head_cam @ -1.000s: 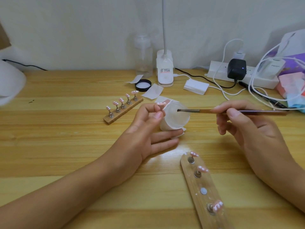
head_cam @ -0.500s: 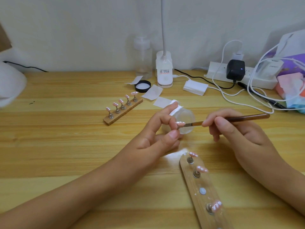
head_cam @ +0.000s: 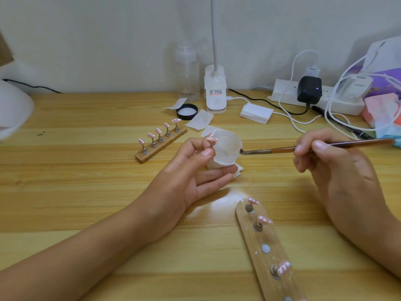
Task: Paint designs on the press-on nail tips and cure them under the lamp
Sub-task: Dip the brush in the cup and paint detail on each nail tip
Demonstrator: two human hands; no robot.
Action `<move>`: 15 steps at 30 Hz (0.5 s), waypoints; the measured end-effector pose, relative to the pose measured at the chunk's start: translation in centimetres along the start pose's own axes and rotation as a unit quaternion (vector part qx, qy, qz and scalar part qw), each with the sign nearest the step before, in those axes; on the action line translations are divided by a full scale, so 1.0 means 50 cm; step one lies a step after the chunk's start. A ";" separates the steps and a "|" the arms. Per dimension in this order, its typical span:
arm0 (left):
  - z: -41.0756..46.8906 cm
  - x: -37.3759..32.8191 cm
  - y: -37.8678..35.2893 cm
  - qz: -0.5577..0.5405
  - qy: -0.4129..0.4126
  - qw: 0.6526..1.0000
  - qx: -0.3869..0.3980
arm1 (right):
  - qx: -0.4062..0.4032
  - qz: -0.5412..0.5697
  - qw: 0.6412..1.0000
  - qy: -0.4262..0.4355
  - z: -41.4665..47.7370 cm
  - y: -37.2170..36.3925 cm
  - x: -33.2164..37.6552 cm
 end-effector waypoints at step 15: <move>-0.054 -0.005 -0.015 0.286 -0.146 0.942 -0.100 | -0.056 0.116 0.989 -0.071 0.008 0.009 -0.021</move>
Point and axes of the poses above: each hand's wrist, its own z-axis towards the middle knuckle, its own y-axis out of the back of the hand, x = y × z, the point moved 5 cm from there along z, towards the middle knuckle, and after that the axes turned 15 degrees about y, right-handed, at the moved point
